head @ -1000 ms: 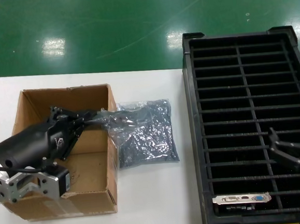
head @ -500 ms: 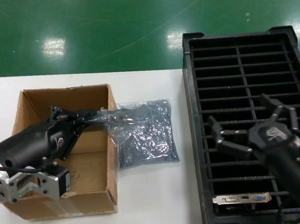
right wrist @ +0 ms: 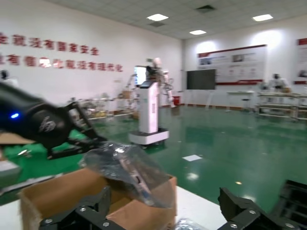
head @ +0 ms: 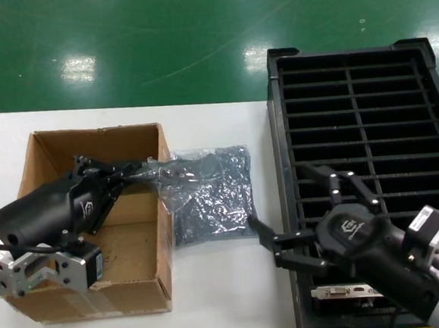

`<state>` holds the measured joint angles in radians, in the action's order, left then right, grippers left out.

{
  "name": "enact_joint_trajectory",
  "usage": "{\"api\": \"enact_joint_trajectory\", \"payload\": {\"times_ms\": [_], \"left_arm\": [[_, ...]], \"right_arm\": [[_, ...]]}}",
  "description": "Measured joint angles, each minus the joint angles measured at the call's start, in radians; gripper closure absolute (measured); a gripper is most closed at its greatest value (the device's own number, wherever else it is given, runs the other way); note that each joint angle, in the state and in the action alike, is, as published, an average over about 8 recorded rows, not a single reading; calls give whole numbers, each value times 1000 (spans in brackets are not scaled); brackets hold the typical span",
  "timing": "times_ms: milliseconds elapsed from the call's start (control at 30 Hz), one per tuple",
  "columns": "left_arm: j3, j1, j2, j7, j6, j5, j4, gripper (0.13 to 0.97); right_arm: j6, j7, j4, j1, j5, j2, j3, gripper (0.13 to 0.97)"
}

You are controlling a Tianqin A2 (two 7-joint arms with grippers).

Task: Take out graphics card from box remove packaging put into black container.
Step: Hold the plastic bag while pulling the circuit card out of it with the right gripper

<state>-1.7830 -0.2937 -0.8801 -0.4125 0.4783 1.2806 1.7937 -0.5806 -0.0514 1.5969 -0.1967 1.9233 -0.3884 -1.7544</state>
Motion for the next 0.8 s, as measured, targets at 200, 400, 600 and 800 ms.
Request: {"api": "enact_joint_trajectory", "payload": {"times_ms": [200,400,600,800], "left_arm": [[0,0,0,0,0,0,0,957],[0,0,0,0,0,0,0,957],[0,0,0,0,0,0,0,957],[0,0,0,0,0,0,0,957]], "right_arm": [[-79,-41,-48,-46,4,-7,-29,314],[-124,-55,-64,-77,-11,-12,-68,449],[-140,-58,-64,-99,-34,-8,-105,579],[-149,-57,-71,-132,-52,-2,-131,707]]}}
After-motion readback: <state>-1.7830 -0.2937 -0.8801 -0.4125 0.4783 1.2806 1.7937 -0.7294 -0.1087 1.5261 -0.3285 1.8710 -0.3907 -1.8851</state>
